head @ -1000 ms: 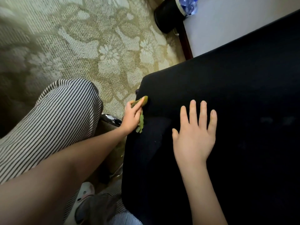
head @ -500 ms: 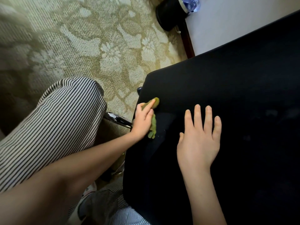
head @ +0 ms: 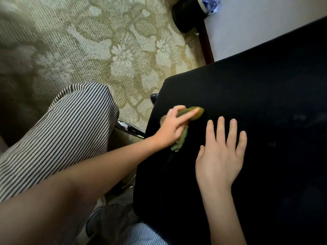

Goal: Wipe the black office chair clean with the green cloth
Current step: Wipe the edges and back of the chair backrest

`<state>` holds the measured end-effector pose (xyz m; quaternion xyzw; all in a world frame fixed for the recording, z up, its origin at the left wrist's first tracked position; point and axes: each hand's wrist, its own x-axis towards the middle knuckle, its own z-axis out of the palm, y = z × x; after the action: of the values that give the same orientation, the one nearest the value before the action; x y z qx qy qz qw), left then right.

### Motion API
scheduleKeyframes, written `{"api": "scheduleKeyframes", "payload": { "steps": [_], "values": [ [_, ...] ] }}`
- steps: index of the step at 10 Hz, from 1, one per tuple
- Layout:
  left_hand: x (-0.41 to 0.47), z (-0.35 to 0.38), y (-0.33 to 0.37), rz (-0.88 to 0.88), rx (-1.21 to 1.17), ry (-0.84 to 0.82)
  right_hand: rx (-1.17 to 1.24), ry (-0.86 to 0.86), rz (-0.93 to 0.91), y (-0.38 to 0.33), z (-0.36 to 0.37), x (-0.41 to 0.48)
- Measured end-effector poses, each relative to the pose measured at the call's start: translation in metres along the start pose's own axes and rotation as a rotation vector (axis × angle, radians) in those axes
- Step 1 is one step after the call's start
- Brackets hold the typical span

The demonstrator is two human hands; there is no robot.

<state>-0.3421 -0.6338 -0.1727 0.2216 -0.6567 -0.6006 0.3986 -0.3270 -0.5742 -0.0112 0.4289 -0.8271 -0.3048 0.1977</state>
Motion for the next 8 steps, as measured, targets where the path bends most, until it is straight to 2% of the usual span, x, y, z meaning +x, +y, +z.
{"api": "scheduleKeyframes", "payload": {
  "steps": [1,2,3,4,5,6,8],
  "values": [
    [-0.014,-0.009,-0.036,-0.310,0.067,0.050,0.060,0.003,-0.021,0.001,0.002,-0.002],
    [-0.028,-0.009,-0.064,-0.553,-0.010,0.000,0.150,-0.001,-0.062,0.004,0.006,-0.005],
    [-0.038,-0.010,-0.082,-0.646,-0.063,0.117,0.106,-0.101,-0.045,0.009,0.007,-0.010],
    [-0.048,-0.006,-0.083,-0.730,-0.109,0.162,0.092,-0.172,-0.034,0.010,0.008,-0.014],
    [-0.050,-0.002,-0.072,-0.773,-0.115,0.197,0.112,-0.163,-0.012,0.006,0.006,-0.017],
    [-0.054,0.003,-0.058,-0.729,-0.101,0.216,0.129,-0.156,-0.008,0.005,0.003,-0.020],
    [-0.039,0.009,-0.015,-0.562,-0.098,0.151,0.147,-0.196,-0.011,0.001,-0.011,-0.022]
  ]
}}
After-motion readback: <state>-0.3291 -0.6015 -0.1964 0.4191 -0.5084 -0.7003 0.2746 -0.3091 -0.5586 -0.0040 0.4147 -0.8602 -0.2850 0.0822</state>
